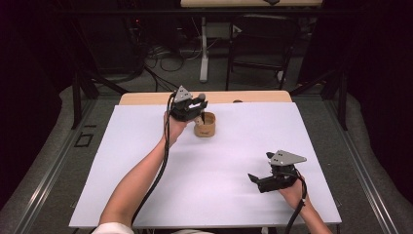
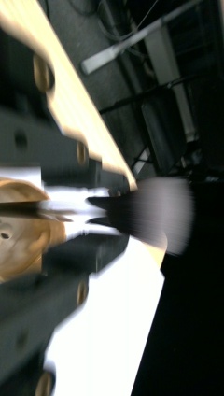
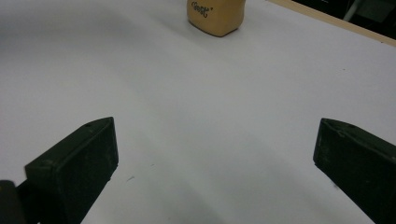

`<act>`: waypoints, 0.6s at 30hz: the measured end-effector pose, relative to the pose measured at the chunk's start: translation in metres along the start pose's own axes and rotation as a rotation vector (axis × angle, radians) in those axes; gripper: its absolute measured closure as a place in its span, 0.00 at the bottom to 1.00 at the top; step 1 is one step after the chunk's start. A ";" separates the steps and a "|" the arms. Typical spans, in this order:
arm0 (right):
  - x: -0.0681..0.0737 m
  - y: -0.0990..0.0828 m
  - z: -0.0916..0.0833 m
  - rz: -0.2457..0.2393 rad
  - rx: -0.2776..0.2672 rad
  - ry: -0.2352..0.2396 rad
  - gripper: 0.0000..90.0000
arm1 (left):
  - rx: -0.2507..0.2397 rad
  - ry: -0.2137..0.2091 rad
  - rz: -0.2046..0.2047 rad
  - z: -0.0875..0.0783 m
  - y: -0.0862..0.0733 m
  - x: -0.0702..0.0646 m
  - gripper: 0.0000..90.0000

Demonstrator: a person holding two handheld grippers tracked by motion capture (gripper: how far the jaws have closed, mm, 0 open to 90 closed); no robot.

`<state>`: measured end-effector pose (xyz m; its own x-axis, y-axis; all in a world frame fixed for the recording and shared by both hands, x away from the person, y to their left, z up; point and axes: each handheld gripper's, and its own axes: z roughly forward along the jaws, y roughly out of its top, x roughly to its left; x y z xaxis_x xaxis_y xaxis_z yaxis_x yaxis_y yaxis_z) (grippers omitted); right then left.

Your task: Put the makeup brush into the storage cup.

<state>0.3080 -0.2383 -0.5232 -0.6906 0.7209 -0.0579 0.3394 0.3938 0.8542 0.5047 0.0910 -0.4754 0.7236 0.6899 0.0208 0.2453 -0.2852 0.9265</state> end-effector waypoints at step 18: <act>-0.004 0.003 -0.006 -0.001 -0.035 -0.025 0.00 | -0.011 0.045 0.059 -0.050 -0.007 0.000 0.04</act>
<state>0.3074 -0.2432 -0.5168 -0.6748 0.7346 -0.0713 0.3162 0.3750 0.8715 0.4708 0.1262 -0.4635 0.7070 0.7013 0.0916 0.1960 -0.3187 0.9274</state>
